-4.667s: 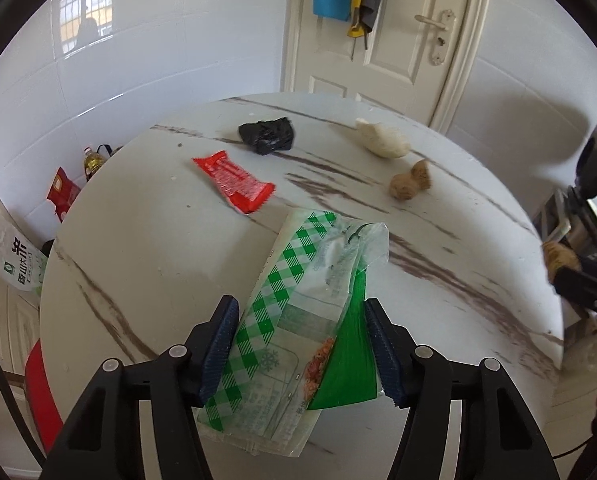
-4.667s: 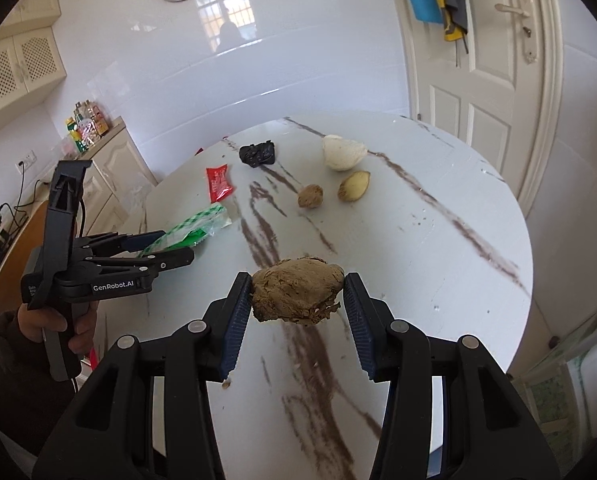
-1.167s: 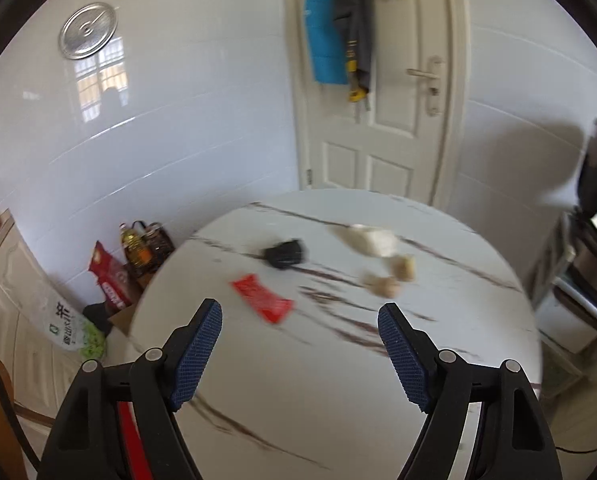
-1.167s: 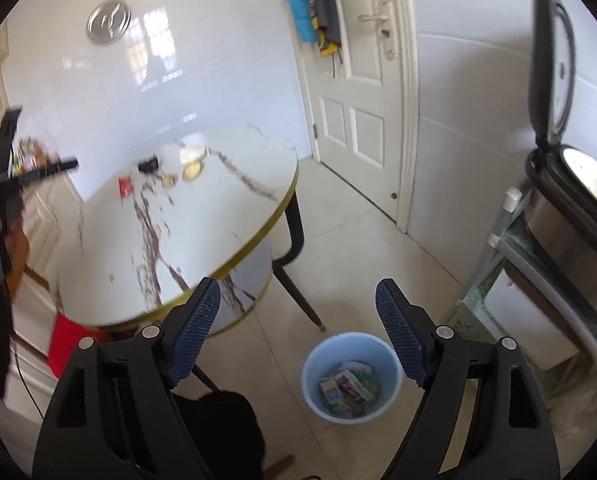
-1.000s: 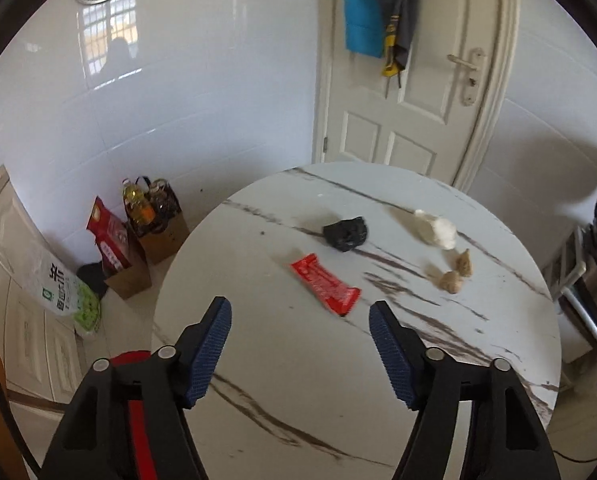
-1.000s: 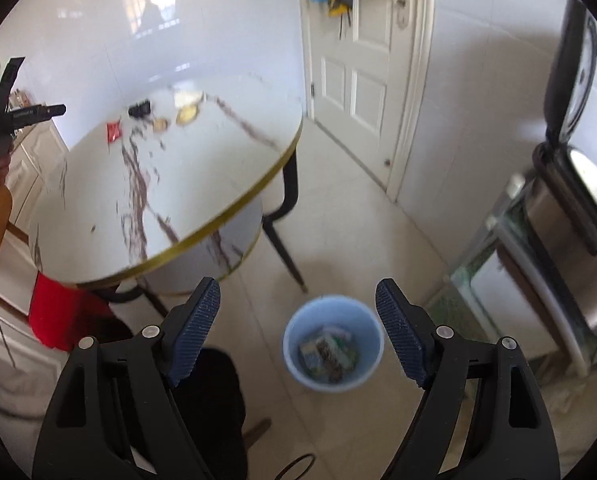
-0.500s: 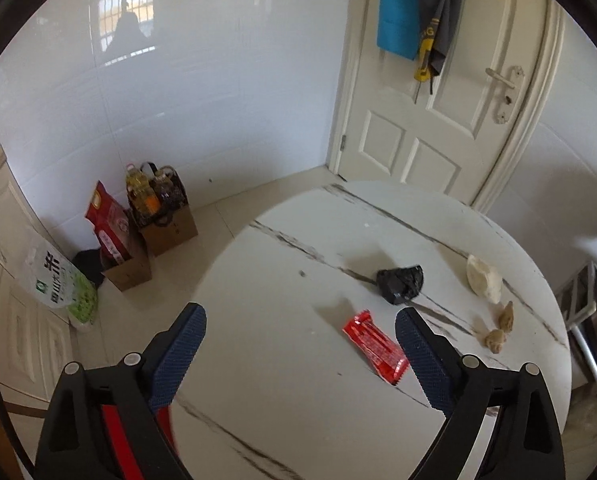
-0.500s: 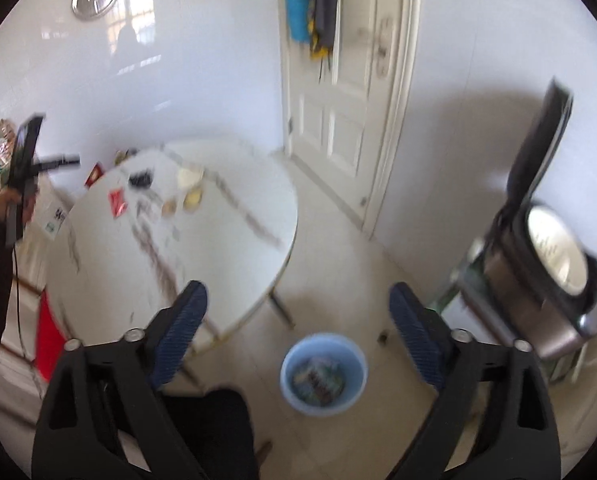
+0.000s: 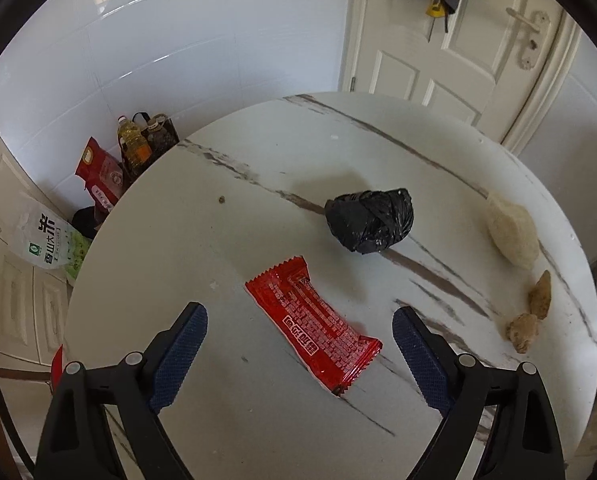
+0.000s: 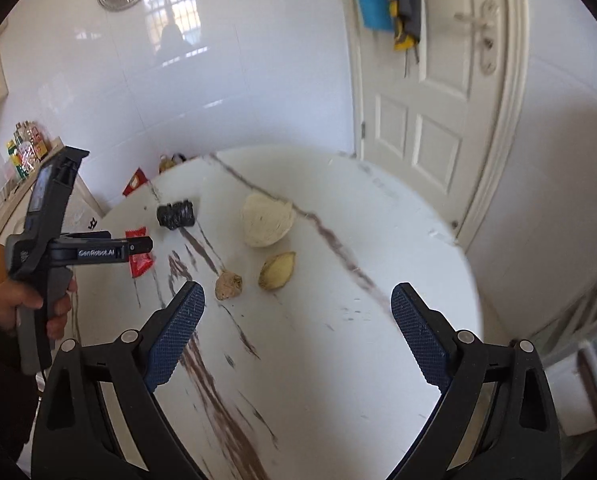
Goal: Collect trash
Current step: 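Grasp the red snack wrapper with the left tool while the right tool grasps a brown lump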
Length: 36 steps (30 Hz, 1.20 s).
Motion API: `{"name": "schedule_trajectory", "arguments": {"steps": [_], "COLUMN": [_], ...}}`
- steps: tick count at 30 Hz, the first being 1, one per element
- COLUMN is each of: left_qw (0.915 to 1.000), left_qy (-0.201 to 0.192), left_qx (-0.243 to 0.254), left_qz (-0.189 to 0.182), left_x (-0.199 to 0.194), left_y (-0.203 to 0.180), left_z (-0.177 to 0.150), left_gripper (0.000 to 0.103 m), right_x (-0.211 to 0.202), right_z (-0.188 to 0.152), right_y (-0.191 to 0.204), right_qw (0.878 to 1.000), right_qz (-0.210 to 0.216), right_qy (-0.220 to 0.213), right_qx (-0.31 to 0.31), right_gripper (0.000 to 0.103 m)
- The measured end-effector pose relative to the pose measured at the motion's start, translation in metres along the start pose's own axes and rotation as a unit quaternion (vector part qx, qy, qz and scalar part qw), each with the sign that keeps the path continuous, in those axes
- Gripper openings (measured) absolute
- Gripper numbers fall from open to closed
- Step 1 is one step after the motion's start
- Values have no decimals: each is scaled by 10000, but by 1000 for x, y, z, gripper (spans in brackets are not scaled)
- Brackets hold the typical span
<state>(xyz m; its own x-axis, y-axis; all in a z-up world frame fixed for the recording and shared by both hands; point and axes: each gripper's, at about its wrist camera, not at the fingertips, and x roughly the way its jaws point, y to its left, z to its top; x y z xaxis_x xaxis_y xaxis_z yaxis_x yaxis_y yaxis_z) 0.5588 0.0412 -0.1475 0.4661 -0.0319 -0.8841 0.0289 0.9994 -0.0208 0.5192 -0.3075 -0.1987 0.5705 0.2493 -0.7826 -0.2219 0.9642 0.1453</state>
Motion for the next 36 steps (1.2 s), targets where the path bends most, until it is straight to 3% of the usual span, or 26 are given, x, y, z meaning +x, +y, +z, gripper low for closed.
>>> {"name": "schedule_trajectory", "arguments": {"steps": [4,9,11,12,13,16,20,22,29,30,32,34,36], "left_qw": [10000,10000,9999,9998,9997,9993,9988,9985,9965,9962,9959,9954,9952], "left_qy": [-31,-52,-142,-178,-216,-201,-109,-117,-204,-206,-248,-295,-331], "left_qx": [55,7,47,74,89,127,81,127,192,218,232,296,326], "left_qz": [71,14,-34,-64,-109,-276,-461,-517,-789,-822,-838,-856,-864], "left_x": [15,30,31,32,31,28,17,7,-8,-11,-16,-24,-33], "left_y": [-4,-4,-5,-5,-5,0,14,16,12,11,8,3,-4], "left_z": [5,11,9,8,6,-4,-10,-18,-27,-28,-33,-40,-49], "left_gripper": [88,80,70,61,44,21,18,17,17,17,17,17,17], "right_x": [35,64,68,71,74,81,88,90,96,97,95,94,93], "right_z": [2,-1,-2,0,0,1,3,4,1,0,0,-1,-4], "right_y": [0,5,5,7,7,7,8,8,2,2,6,15,22], "right_qw": [9996,9988,9988,9987,9986,9985,9986,9984,9979,9979,9980,9973,9965], "right_qz": [-198,-251,-248,-265,-274,-239,-219,-251,-335,-336,-214,-66,3], "right_qy": [213,424,431,433,449,489,479,498,542,541,525,553,590], "right_qx": [27,-9,-19,-32,-47,-37,-22,-77,-88,-144,-288,-470,-593], "right_gripper": [94,94,94,94,94,94,86,74,74,70,50,21,21]}}
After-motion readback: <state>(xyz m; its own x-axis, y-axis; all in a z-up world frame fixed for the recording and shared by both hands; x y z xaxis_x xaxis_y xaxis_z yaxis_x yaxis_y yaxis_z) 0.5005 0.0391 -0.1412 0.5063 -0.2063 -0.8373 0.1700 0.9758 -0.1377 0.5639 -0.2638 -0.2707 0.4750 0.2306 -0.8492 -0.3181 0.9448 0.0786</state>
